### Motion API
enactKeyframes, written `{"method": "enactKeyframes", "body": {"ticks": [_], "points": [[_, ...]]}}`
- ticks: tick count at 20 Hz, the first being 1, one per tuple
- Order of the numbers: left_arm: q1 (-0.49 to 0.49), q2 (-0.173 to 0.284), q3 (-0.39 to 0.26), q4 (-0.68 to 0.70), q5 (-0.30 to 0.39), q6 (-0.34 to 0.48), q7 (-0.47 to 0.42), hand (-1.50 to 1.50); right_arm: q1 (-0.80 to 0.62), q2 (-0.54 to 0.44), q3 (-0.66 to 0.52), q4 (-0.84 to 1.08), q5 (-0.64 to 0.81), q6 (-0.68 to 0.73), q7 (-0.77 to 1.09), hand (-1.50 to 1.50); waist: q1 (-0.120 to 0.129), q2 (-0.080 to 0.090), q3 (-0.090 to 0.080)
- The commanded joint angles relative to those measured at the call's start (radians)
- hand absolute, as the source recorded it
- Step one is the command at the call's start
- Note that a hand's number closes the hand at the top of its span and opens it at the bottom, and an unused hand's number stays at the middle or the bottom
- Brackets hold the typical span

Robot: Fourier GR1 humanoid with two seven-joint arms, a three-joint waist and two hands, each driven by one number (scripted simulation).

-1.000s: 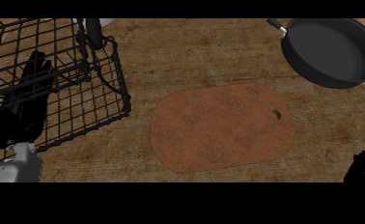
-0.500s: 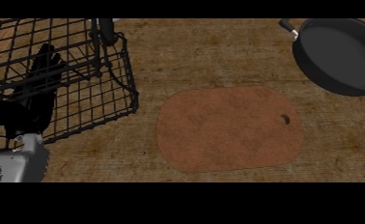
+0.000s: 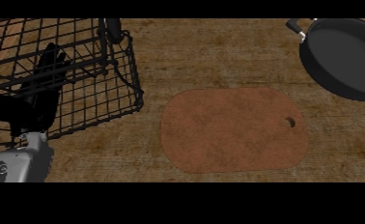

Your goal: Pick the squash from the cutting board and place it in the pot

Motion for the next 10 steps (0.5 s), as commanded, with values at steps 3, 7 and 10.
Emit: {"method": "enactKeyframes", "body": {"ticks": [3,7,10], "points": [[0.020,-0.043,-0.031,-0.026,-0.030,0.023,0.007,0.00,-0.208,-0.020,0.057,0.322,0.068,0.009,-0.064,1.50,0.004,0.001,0.001],[-0.027,0.006,0.015,0.003,-0.003,-0.011,0.010,0.00,-0.215,-0.004,0.091,0.260,0.280,-0.257,-0.154,1.50,0.012,0.008,0.002],[-0.022,-0.021,-0.029,-0.058,-0.018,0.009,0.060,0.00,-0.214,0.032,0.134,0.338,0.419,-0.438,-0.220,1.50,0.021,0.007,0.003]]}}
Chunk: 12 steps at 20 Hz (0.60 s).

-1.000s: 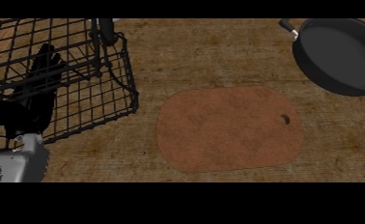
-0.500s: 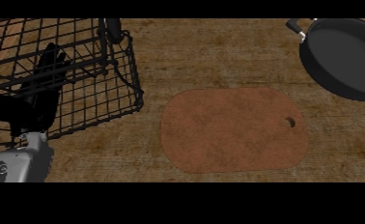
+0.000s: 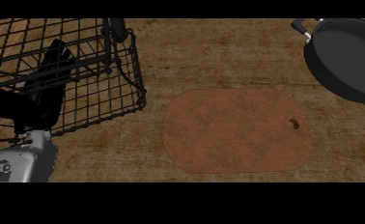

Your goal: Pick the squash from the cutting board and place it in the pot

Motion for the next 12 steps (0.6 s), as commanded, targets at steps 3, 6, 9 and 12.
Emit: {"method": "enactKeyframes", "body": {"ticks": [3,6,9,12], "points": [[-0.048,-0.017,-0.002,0.026,0.001,0.006,0.011,0.00,-0.160,0.034,0.090,0.257,0.233,-0.257,-0.111,1.50,0.010,0.004,0.000],[0.009,-0.013,-0.015,0.011,-0.014,-0.013,-0.028,0.00,-0.229,0.048,0.101,0.449,0.285,-0.324,-0.212,1.50,0.019,0.006,0.001],[-0.053,-0.010,0.001,0.031,-0.011,0.003,0.007,0.00,-0.307,0.082,0.112,0.597,0.323,-0.382,-0.236,1.50,0.028,0.012,0.002],[-0.042,-0.014,-0.024,0.012,-0.024,0.001,0.026,0.00,-0.338,0.049,0.108,0.717,0.312,-0.263,-0.225,1.50,0.032,0.014,0.003]]}}
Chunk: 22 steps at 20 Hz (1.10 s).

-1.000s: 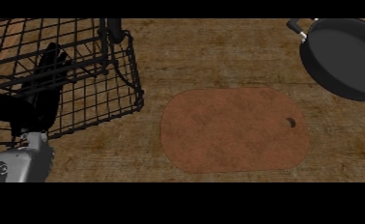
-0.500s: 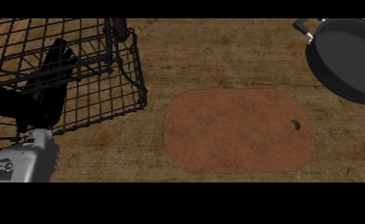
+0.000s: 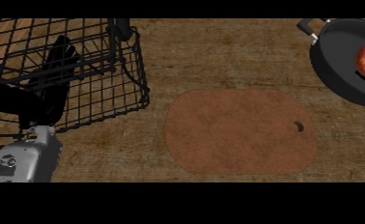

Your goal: Pick the squash from the cutting board and place it in the pot

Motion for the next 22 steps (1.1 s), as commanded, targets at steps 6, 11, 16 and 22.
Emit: {"method": "enactKeyframes", "body": {"ticks": [6,11,16,22], "points": [[-0.011,-0.023,-0.014,0.032,-0.005,-0.005,-0.024,0.00,-0.146,0.052,0.046,0.276,0.041,0.190,-0.032,-1.50,0.009,0.006,0.001],[-0.039,0.017,0.033,0.049,0.028,-0.035,-0.017,0.00,-0.191,0.053,-0.058,0.349,-0.078,0.374,-0.117,-1.50,0.003,0.008,0.003],[-0.021,-0.023,-0.007,-0.011,-0.012,0.018,0.004,0.00,-0.217,0.002,-0.162,0.428,-0.181,0.493,-0.090,-1.50,0.007,0.007,0.005],[0.007,-0.009,0.006,0.004,0.010,-0.020,-0.017,0.00,-0.198,-0.124,-0.213,0.459,-0.236,0.636,-0.054,-1.50,0.001,0.010,0.005]]}}
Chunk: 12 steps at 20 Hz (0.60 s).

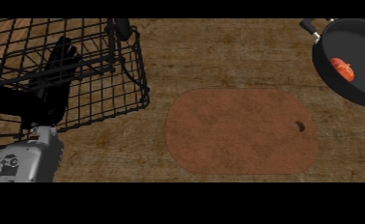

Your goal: Pick the squash from the cutting board and place it in the pot

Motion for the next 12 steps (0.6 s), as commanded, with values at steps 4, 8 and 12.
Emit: {"method": "enactKeyframes", "body": {"ticks": [4,8,12], "points": [[0.014,-0.007,0.005,-0.020,0.007,0.004,0.002,0.00,0.047,-0.114,-0.047,0.031,-0.053,0.222,-0.038,-1.50,0.002,0.005,0.004],[-0.007,0.000,0.018,0.004,0.020,-0.008,-0.003,0.00,0.058,-0.148,-0.056,0.016,-0.068,0.262,-0.023,-1.50,-0.005,0.010,0.006],[0.007,0.001,0.011,-0.007,0.013,-0.010,-0.009,0.00,0.072,-0.179,-0.052,-0.002,-0.071,0.289,0.001,-1.50,0.003,0.012,0.008]]}}
